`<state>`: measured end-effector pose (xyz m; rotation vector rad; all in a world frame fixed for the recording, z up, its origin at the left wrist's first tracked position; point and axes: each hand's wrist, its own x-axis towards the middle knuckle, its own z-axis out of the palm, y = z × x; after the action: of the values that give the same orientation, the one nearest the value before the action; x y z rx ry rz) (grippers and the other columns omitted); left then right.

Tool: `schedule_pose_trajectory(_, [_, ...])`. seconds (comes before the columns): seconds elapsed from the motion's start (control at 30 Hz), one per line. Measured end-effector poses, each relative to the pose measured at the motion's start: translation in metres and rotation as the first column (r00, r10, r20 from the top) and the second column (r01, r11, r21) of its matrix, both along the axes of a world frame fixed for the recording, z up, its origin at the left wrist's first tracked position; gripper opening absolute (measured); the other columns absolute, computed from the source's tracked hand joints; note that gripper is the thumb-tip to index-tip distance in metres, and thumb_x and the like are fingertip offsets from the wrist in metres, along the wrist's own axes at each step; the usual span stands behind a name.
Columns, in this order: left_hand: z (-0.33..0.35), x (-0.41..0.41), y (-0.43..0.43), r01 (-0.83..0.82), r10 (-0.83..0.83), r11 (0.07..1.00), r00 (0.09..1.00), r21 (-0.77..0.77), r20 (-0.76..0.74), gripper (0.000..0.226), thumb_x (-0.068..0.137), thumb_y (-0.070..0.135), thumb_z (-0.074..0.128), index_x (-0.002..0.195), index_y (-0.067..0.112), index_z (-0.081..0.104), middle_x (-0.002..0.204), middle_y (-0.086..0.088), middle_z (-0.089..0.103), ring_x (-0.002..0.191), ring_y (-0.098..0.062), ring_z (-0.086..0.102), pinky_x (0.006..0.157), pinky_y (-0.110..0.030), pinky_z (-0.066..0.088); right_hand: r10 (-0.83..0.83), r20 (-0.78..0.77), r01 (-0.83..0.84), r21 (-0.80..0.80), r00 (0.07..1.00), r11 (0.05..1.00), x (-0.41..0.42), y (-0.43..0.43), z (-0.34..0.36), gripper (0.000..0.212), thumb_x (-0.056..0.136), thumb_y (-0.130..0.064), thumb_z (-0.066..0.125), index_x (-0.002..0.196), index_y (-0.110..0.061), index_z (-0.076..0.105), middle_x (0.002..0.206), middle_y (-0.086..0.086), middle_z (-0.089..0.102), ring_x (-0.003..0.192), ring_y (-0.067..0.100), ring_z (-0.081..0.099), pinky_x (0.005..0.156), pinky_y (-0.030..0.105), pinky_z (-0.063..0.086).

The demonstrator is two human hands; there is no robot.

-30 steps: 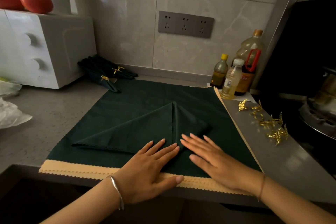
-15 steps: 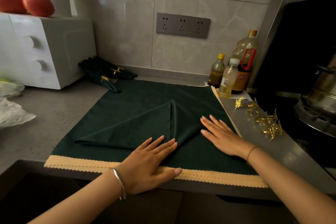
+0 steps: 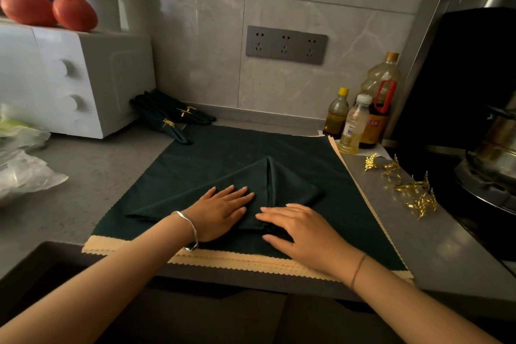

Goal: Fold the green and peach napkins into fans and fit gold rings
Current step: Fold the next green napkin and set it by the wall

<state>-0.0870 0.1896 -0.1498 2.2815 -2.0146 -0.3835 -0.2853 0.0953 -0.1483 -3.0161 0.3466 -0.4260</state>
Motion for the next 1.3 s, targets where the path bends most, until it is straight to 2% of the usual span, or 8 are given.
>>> schedule_pose_trajectory(0.17, [0.0, -0.002, -0.004, 0.004, -0.004, 1.0, 1.0, 0.004, -0.023, 0.05, 0.102, 0.044, 0.018, 0.149, 0.036, 0.003, 0.158, 0.013, -0.003, 0.145, -0.011, -0.008, 0.117, -0.035, -0.006, 0.032, 0.153, -0.017, -0.098, 0.988, 0.995, 0.013, 0.001, -0.004, 0.022, 0.086, -0.03, 0.057, 0.098, -0.022, 0.073, 0.104, -0.008, 0.07, 0.096, 0.005, 0.064, 0.091, 0.029, 0.049])
schedule_pose_trajectory(0.33, [0.018, 0.013, -0.003, 0.01, -0.017, 0.998, 0.993, -0.065, -0.12, 0.042, 0.102, 0.037, 0.029, 0.145, 0.035, 0.032, 0.152, 0.01, 0.029, 0.142, -0.01, 0.022, 0.117, -0.032, 0.018, 0.074, 0.151, -0.049, -0.166, 0.986, 0.985, 0.002, -0.008, -0.001, 0.031, 0.085, -0.033, 0.046, 0.086, -0.025, 0.076, 0.092, -0.012, 0.072, 0.085, 0.001, 0.065, 0.087, 0.024, 0.051])
schedule_pose_trajectory(0.43, [0.028, 0.028, 0.003, 0.093, -0.085, 0.988, 0.994, -0.125, 0.071, 0.045, 0.1, 0.018, 0.04, 0.138, 0.042, 0.039, 0.143, 0.007, 0.042, 0.131, -0.012, 0.04, 0.11, -0.029, 0.033, 0.047, 0.179, -0.025, -0.12, 0.983, 0.992, -0.025, -0.022, 0.006, 0.031, 0.087, -0.034, 0.047, 0.094, -0.025, 0.075, 0.099, -0.013, 0.071, 0.092, -0.002, 0.063, 0.094, 0.02, 0.043])
schedule_pose_trajectory(0.6, [0.023, 0.036, 0.005, 0.436, -0.346, 0.897, 0.796, -0.075, 0.496, 0.054, 0.094, 0.016, 0.054, 0.14, 0.039, 0.039, 0.147, 0.014, 0.039, 0.139, -0.008, 0.03, 0.115, -0.026, 0.012, 0.052, 0.12, -0.035, -0.144, 0.991, 0.989, -0.06, -0.037, 0.002, 0.029, 0.088, -0.033, 0.048, 0.1, -0.025, 0.074, 0.107, -0.013, 0.069, 0.096, -0.001, 0.062, 0.092, 0.02, 0.047])
schedule_pose_trajectory(0.83, [0.026, 0.05, 0.005, 0.74, -0.477, 0.66, 0.546, -0.129, 0.689, 0.044, 0.066, 0.031, 0.083, 0.108, 0.03, 0.069, 0.105, 0.011, 0.069, 0.099, -0.01, 0.065, 0.09, -0.03, 0.052, 0.142, 0.033, -0.127, -0.28, 0.989, 0.952, -0.058, -0.036, -0.001, 0.025, 0.089, -0.03, 0.05, 0.099, -0.021, 0.072, 0.108, -0.009, 0.068, 0.09, 0.001, 0.063, 0.09, 0.021, 0.049])
schedule_pose_trajectory(0.93, [0.027, 0.054, 0.005, 0.736, -0.507, 0.659, 0.586, -0.155, 0.632, 0.025, 0.085, 0.042, 0.061, 0.107, 0.034, 0.069, 0.104, 0.015, 0.069, 0.096, -0.005, 0.064, 0.086, -0.025, 0.052, 0.108, 0.076, -0.091, -0.207, 0.991, 0.974, -0.053, -0.034, -0.003, 0.025, 0.09, -0.04, 0.05, 0.089, -0.024, 0.07, 0.104, -0.012, 0.067, 0.09, 0.001, 0.061, 0.086, 0.023, 0.05])
schedule_pose_trajectory(1.03, [0.022, 0.062, 0.005, 0.66, -0.464, 0.708, 0.702, -0.25, 0.539, 0.048, 0.099, 0.05, 0.02, 0.106, 0.038, 0.066, 0.101, 0.019, 0.067, 0.095, -0.001, 0.06, 0.078, -0.02, 0.051, 0.006, 0.144, -0.003, -0.021, 0.99, 1.0, -0.049, -0.032, -0.005, 0.037, 0.09, -0.058, 0.042, 0.084, -0.029, 0.064, 0.106, -0.02, 0.058, 0.097, -0.003, 0.053, 0.089, 0.015, 0.041])
schedule_pose_trajectory(1.3, [0.022, 0.05, 0.0, 0.129, -0.143, 0.964, 0.989, -0.233, -0.044, 0.044, 0.079, 0.061, 0.041, 0.096, 0.03, 0.066, 0.094, 0.018, 0.058, 0.086, 0.005, 0.053, 0.073, -0.004, 0.039, -0.252, 0.235, 0.185, 0.272, 0.939, 0.944, -0.038, -0.034, -0.016, 0.021, 0.084, -0.041, 0.062, 0.069, -0.032, 0.05, 0.111, -0.027, 0.041, 0.112, -0.006, 0.038, 0.09, 0.01, 0.029])
